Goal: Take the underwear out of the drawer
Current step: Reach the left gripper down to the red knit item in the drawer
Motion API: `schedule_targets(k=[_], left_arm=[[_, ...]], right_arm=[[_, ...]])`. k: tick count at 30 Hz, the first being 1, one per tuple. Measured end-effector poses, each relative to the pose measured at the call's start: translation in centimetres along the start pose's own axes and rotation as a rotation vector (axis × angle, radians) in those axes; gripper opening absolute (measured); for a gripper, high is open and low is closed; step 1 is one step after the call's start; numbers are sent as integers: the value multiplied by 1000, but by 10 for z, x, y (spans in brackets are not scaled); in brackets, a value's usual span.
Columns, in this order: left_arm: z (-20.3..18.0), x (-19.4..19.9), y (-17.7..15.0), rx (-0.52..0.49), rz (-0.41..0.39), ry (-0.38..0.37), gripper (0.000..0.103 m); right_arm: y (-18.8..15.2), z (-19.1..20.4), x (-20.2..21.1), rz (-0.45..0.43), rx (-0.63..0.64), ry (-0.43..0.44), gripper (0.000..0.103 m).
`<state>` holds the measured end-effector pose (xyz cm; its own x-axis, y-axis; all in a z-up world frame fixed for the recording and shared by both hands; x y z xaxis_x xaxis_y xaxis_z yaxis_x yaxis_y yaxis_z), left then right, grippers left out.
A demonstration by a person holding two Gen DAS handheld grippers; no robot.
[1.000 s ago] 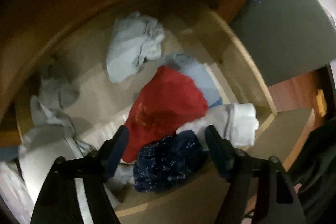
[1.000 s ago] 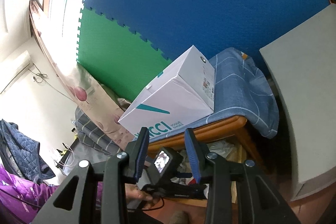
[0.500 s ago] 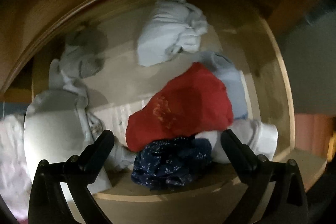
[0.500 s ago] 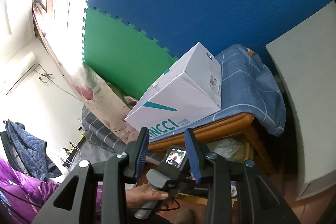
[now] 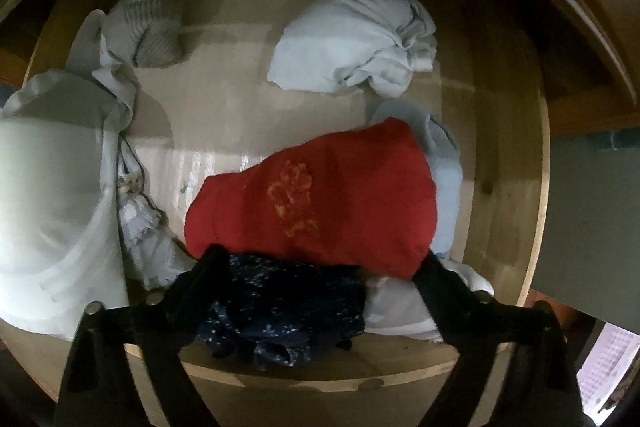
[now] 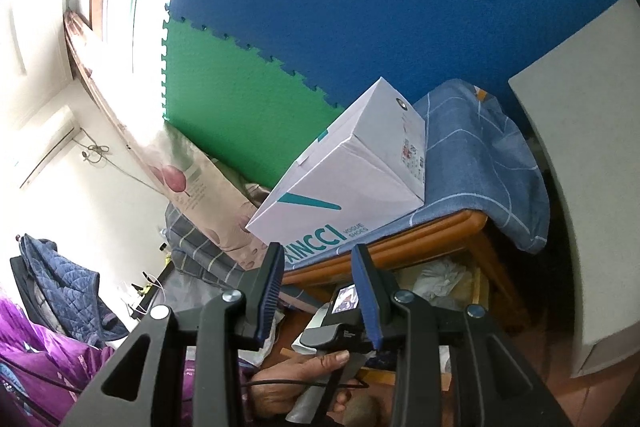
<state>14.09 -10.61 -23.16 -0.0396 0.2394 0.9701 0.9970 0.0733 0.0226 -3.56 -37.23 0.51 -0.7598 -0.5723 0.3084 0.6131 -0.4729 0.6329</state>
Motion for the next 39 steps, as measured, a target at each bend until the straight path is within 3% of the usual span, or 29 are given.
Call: schedule_targets(k=[1,2,3,5,7,10,14,19,23,27,28,29,30,32,34,39], left_arm=[[-6,0,-1,2,-10,15,76],[-4,0,0,16,-1,10,60],[-1,-3,1,35,10,0,36],[8,-7,1,90,33,-2,6],[13,0,0,116,-5,-54,5],[13,11,-7,84,-71,-56,3],[22,15,-31,83,-120,-114,3],[14,49,-54,-19,-276,-171,2],[1,75,-49,-98,-341,-189,2],[6,76,-38,-79,-287,-208,3],[9,76,-35,-55,-281,-194,7],[15,79,-37,-27,-261,-175,28],[18,73,-33,22,-228,-151,57],[32,67,-36,93,-236,-197,75],[37,62,-34,171,-224,-254,75],[49,52,-23,331,-197,-213,78]], right_arm=[[0,-2,1,-2,-9,1,37],[1,-4,1,-2,-16,1,37],[1,-5,1,-2,-24,3,36],[1,-10,2,-2,-44,5,37],[2,-15,3,-4,-71,7,36],[3,-22,4,-12,-99,4,37],[4,-24,2,-6,-102,-20,37],[1,-18,-8,32,-64,-70,37],[-2,-10,-17,67,-20,-105,37],[-4,-8,-22,77,-15,-115,37],[-5,-7,-22,77,-15,-113,37],[-5,-5,-23,78,-12,-113,37],[-6,-4,-25,80,-6,-115,37],[-6,-1,-28,88,5,-114,37],[-8,3,-31,96,22,-119,37],[-7,0,-27,89,13,-106,37]])
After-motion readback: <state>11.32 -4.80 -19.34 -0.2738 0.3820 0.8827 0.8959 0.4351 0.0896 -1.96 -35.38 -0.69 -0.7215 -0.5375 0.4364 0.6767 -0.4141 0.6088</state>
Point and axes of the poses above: each gripper's, at about its wrist camera, not at the fingertips, and x roughly against the way its jaws point, z to its left, y to its top, the point moved 1 cm from there along -x, roughly the way its jaws point, and after that the axes turned 10 degrees about -y, right-handed, at the moved point
